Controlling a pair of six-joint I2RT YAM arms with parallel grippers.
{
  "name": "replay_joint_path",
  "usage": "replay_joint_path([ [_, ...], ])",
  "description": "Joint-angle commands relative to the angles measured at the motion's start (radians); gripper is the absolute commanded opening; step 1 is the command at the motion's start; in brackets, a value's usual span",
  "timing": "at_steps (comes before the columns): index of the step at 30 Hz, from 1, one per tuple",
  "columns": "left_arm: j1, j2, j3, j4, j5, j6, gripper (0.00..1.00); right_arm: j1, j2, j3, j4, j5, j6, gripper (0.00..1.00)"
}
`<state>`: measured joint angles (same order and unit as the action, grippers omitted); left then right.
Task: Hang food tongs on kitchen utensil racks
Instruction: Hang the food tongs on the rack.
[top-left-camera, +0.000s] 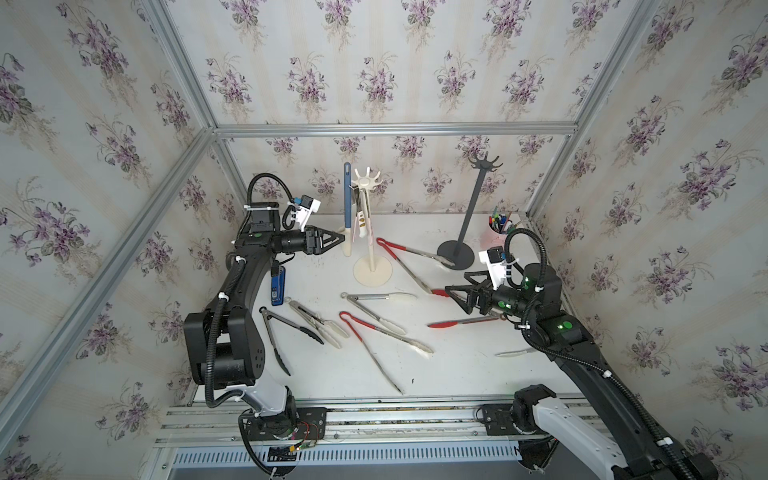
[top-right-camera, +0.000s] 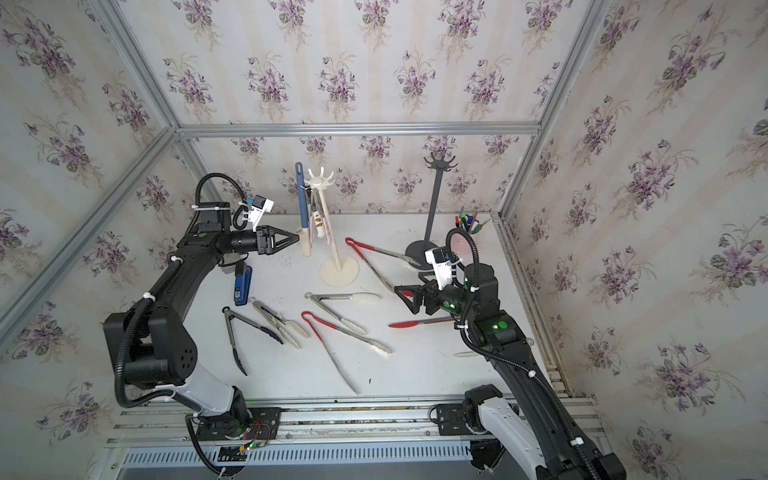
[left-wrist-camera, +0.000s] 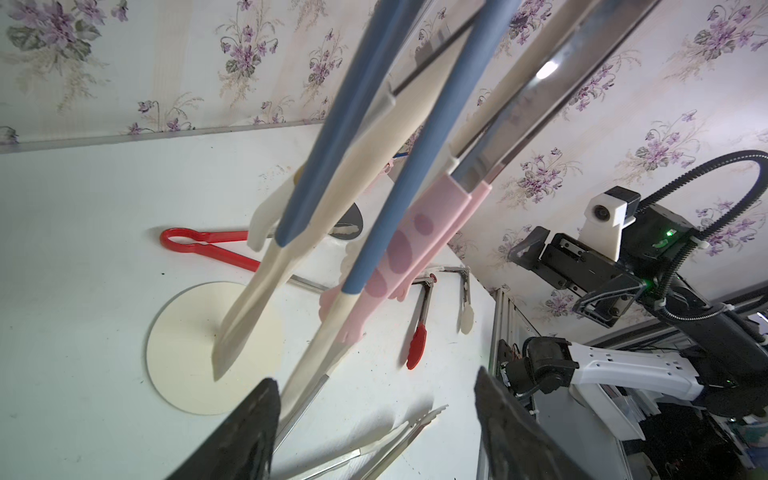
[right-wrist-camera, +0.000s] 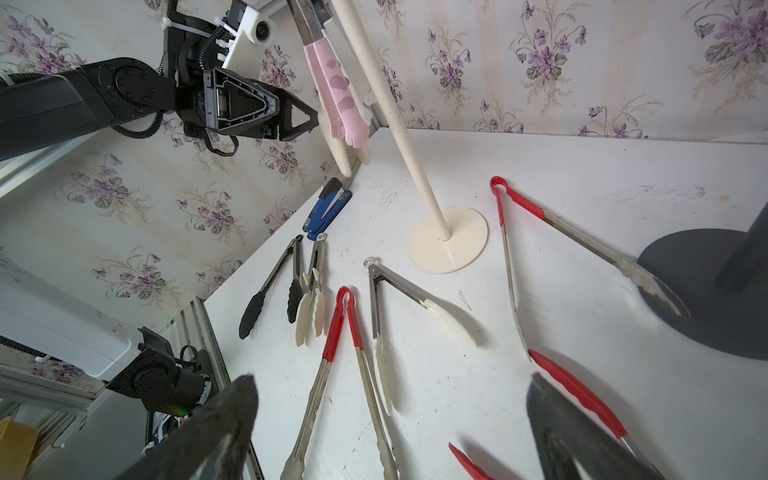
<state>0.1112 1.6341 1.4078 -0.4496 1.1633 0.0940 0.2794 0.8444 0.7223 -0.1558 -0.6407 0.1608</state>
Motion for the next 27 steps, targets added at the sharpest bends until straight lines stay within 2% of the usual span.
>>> replay_joint_path([
  [1,0.004,-0.004,0.023,-0.004,-0.039,0.002,0.8,0.0,-0.005,0.001,0.009,0.006,0.003,1.0],
  [6,0.006,-0.003,0.089,-0.004,-0.084,-0.031,0.84,0.0,-0.003,0.0,0.009,0.006,0.003,1.0],
  [9,0.005,-0.006,0.152,-0.003,-0.148,-0.059,0.85,0.0,-0.004,0.001,0.007,0.005,0.004,1.0],
  [14,-0.007,-0.017,0.272,0.015,-0.296,-0.11,0.87,0.0,-0.007,-0.001,-0.002,0.005,0.004,1.0],
  [16,-0.008,-0.027,0.298,0.045,-0.323,-0.14,0.87,0.0,-0.008,-0.001,0.0,0.007,0.006,1.0],
  [20,-0.034,-0.048,0.331,0.103,-0.447,-0.207,0.87,0.0,-0.011,-0.003,0.001,0.009,0.009,1.0],
  [27,-0.105,-0.038,0.37,0.106,-0.677,-0.221,0.7,0.0,-0.014,0.001,0.004,0.007,0.014,1.0],
])
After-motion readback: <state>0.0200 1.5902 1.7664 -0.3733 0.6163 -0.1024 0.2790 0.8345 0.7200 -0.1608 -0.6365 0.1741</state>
